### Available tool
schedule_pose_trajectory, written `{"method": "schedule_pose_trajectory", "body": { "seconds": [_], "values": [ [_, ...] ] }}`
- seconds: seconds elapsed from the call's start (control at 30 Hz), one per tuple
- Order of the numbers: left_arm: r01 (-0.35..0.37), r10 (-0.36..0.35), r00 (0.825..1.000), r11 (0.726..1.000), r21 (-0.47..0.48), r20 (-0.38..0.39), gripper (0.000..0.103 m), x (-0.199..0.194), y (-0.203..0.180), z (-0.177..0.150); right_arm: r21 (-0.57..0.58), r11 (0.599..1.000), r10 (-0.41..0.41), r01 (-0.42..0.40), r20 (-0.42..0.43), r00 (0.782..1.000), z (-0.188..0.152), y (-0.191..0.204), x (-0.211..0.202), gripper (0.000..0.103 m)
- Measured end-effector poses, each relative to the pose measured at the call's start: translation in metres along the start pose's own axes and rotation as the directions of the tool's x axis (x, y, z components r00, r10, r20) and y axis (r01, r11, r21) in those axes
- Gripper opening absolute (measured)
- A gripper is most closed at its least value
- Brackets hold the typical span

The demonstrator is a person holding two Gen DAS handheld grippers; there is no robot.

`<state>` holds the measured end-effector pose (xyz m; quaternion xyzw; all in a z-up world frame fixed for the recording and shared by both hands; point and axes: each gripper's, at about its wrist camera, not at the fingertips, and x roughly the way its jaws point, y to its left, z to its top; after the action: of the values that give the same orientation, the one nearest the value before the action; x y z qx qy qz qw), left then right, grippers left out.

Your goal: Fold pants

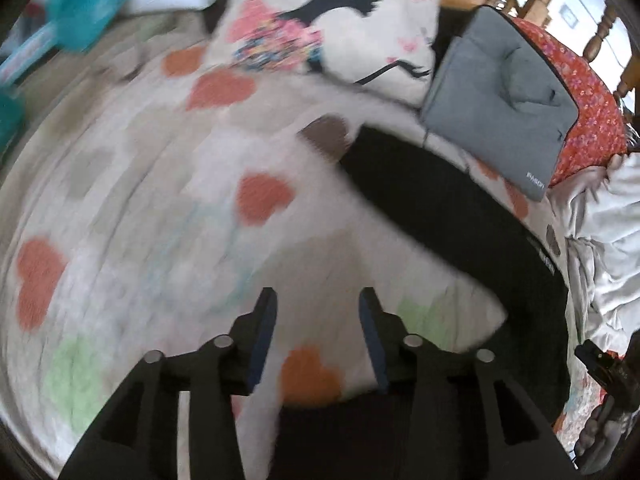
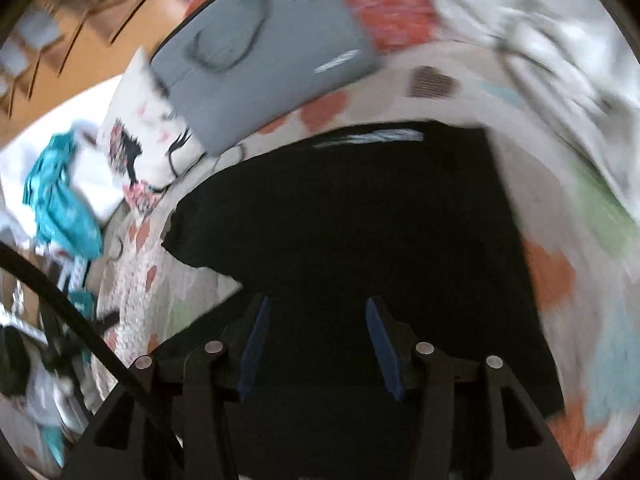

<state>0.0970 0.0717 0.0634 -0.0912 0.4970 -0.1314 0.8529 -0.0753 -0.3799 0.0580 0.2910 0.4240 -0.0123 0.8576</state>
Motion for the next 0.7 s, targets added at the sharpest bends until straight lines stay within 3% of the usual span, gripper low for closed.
{"method": "schedule_pose_trajectory", "body": {
  "seconds": [0.13, 0.23, 0.4, 0.47, 0.57, 0.7],
  "values": [
    [0.025, -0.025, 1.0, 1.0, 0.017, -0.009, 0.051, 0.044, -0.021, 0.055, -0.061, 0.998, 0.03, -0.034, -0.065, 0.997, 0.046, 0.017, 0.044, 0.055],
    [-0.003, 0.005, 0.999, 0.999, 0.044, -0.035, 0.051, 0.083, -0.033, 0.09, -0.092, 0.996, -0.006, 0.0, -0.061, 0.998, 0.081, 0.011, 0.068, 0.055],
    [0.012, -0.009, 0.998, 0.999, 0.046, -0.057, 0.051, 0.131, -0.041, 0.128, -0.162, 0.987, -0.02, 0.006, -0.088, 0.996, 0.136, 0.017, 0.116, 0.057],
    [0.035, -0.032, 0.997, 0.998, 0.051, -0.068, 0.051, 0.149, -0.045, 0.139, -0.206, 0.979, -0.02, -0.003, -0.107, 0.994, 0.149, 0.026, 0.134, 0.065],
    [0.033, -0.026, 0.996, 0.996, 0.078, -0.089, 0.052, 0.169, -0.05, 0.148, -0.274, 0.962, -0.037, 0.001, -0.126, 0.991, 0.162, 0.043, 0.157, 0.067],
    [0.032, -0.022, 0.997, 0.99, 0.14, -0.076, 0.073, 0.182, -0.063, 0.155, -0.363, 0.931, -0.112, 0.049, -0.155, 0.981, 0.171, 0.055, 0.197, 0.067]
  ]
}}
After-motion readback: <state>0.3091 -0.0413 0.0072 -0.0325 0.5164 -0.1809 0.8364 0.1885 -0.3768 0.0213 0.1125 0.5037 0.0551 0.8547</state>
